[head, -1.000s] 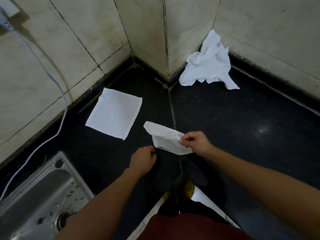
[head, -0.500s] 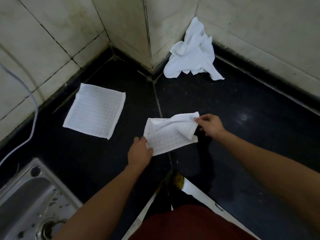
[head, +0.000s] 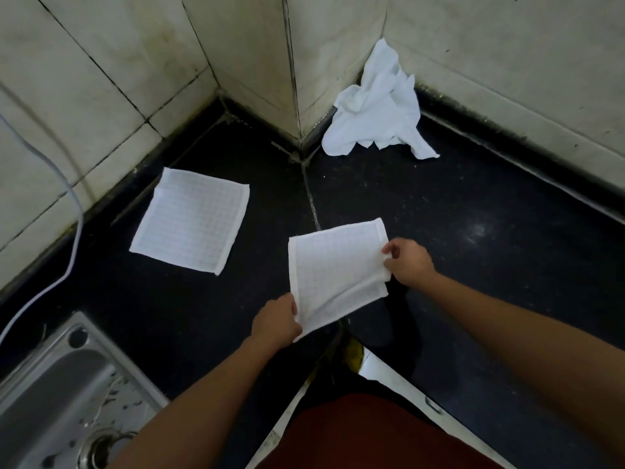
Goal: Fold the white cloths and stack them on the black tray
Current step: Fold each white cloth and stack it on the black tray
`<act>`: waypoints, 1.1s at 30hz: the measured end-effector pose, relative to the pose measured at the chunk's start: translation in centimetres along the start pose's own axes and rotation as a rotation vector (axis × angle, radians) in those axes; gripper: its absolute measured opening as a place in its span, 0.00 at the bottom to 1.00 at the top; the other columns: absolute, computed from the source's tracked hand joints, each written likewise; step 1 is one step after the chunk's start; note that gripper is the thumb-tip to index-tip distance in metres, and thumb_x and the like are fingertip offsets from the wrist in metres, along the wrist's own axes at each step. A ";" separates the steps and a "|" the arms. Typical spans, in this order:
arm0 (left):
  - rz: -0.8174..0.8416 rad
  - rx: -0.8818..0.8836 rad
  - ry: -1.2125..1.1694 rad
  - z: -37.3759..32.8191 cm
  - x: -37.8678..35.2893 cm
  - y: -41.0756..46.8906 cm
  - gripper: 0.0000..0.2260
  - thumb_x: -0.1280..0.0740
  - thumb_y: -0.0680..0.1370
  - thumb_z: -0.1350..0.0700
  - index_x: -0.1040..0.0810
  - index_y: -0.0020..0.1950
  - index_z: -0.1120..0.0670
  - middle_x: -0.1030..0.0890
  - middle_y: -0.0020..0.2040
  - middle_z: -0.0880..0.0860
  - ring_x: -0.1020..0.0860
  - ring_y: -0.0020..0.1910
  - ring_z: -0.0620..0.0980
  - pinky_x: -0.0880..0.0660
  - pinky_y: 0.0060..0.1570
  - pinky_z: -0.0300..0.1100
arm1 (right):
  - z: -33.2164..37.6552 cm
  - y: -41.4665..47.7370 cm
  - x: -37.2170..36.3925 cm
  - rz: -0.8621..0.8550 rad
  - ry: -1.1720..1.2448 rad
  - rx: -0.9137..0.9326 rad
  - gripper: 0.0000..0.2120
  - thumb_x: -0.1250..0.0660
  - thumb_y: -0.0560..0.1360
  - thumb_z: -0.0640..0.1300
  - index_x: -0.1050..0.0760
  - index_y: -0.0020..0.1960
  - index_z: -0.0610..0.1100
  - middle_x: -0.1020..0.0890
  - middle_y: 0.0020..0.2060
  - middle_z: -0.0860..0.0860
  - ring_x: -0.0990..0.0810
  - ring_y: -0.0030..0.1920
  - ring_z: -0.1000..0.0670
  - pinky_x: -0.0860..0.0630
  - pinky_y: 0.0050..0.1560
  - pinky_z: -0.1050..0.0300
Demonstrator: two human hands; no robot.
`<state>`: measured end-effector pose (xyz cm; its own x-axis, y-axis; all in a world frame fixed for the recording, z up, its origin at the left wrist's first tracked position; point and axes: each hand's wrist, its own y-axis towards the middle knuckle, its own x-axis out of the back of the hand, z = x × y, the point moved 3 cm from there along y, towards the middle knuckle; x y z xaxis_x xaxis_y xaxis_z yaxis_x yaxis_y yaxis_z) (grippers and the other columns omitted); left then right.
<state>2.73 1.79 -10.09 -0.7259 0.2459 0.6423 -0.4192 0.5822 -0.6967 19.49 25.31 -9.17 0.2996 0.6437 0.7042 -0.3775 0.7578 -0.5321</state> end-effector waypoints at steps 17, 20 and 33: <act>-0.371 0.070 -0.186 -4.0 7.3 9.5 0.06 0.33 0.75 0.55 0.24 0.46 0.57 0.22 0.43 0.56 0.22 0.45 0.56 0.29 0.40 0.45 | 3.2 4.1 0.2 -0.113 -0.016 -0.129 0.08 0.31 0.73 0.45 0.22 0.53 0.51 0.18 0.51 0.49 0.20 0.51 0.46 0.27 0.44 0.55; -0.489 0.124 -0.264 -3.4 8.0 9.8 0.06 0.35 0.76 0.56 0.24 0.47 0.59 0.22 0.44 0.56 0.25 0.43 0.53 0.30 0.39 0.45 | 3.8 4.8 0.4 -0.171 0.035 -0.063 0.05 0.34 0.75 0.44 0.22 0.51 0.50 0.18 0.48 0.50 0.20 0.49 0.47 0.24 0.45 0.55; -0.210 -0.269 0.084 -2.3 1.5 1.7 0.04 0.36 0.77 0.54 0.23 0.47 0.54 0.22 0.45 0.50 0.22 0.44 0.50 0.26 0.42 0.43 | -0.1 -2.0 -1.4 0.034 -0.143 -0.018 0.18 0.30 0.71 0.60 0.28 0.55 0.51 0.20 0.44 0.54 0.20 0.44 0.51 0.23 0.44 0.52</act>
<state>2.22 4.94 -9.60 -0.5871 0.1550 0.7945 -0.3880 0.8075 -0.4442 19.90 22.89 -9.14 0.1586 0.6480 0.7449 -0.3689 0.7387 -0.5641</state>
